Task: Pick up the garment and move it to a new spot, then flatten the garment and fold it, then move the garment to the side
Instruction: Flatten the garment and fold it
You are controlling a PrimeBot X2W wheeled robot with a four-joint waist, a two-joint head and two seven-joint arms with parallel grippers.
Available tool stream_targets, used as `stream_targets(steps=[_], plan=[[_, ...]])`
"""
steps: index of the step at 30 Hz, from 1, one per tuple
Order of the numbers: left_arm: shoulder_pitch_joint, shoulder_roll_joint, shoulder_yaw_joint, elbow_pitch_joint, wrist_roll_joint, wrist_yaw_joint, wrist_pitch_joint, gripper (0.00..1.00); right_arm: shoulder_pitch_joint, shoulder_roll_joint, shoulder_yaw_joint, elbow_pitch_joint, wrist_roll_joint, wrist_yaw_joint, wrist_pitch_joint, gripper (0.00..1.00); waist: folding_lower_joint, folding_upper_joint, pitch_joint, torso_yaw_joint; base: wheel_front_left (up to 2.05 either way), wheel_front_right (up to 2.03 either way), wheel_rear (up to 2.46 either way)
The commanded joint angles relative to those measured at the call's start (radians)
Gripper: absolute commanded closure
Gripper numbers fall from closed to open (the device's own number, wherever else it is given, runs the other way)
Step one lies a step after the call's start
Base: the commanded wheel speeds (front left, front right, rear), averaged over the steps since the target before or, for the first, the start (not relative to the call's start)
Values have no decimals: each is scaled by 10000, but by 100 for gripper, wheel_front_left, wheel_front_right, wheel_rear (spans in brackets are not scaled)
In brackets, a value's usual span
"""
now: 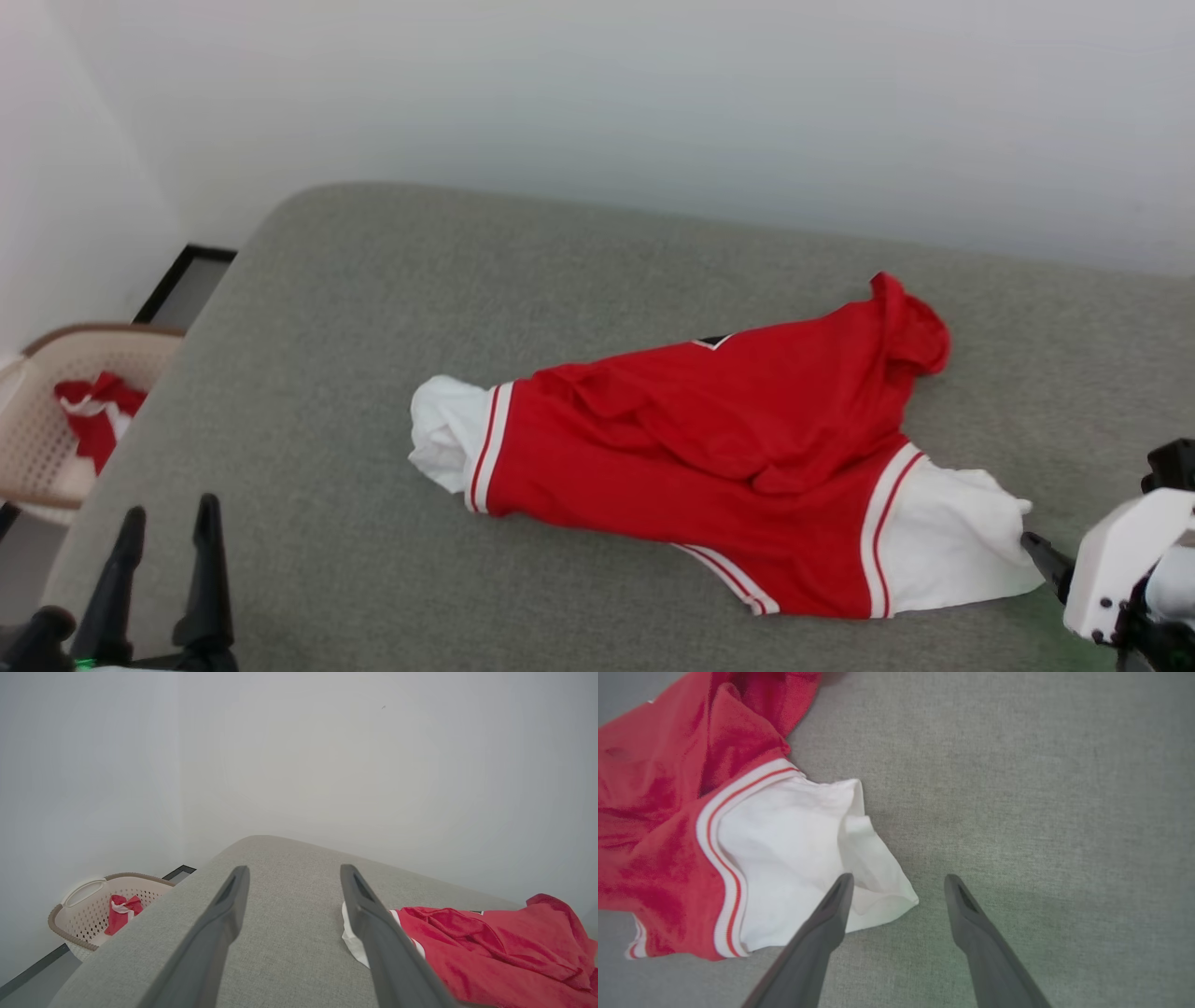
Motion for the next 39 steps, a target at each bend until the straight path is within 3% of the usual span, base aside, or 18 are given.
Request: stream_targets(steps=[1,7,8,9,10,18,29,39], plan=[[-121,-129,77,5,148,-107,5,0,-253,34,-58,219,8,1,41,0,0,-1,365,281,0,0,0],[-392,-689,348,144,599,-440,5,0,-990,113,12,1685,-121,1,387,0,0,-1,677,480,0,0,0],[-421,-763,396,167,664,-488,5,0,-1034,131,72,1942,-181,1,549,9,0,-1,696,496,0,0,0],[-443,-834,454,190,717,-525,5,0,-1070,146,76,2217,-260,1,692,76,0,-1,706,514,0,0,0],[-466,-891,508,217,761,-558,5,0,-1102,161,143,2427,-282,1,841,100,0,-1,713,523,0,0,0],[-485,-1380,905,159,959,-753,5,0,-1701,-105,278,2950,-340,-3,879,100,0,-1,781,407,0,0,0],[-549,-1619,970,94,1116,-849,5,0,-2248,-1573,513,2373,8,-6,1432,100,0,-1,871,166,0,0,0],[-690,-1605,714,82,1065,-850,4,0,-2540,-2593,-177,2792,-459,-6,1593,100,0,-1,1055,168,0,0,0]])
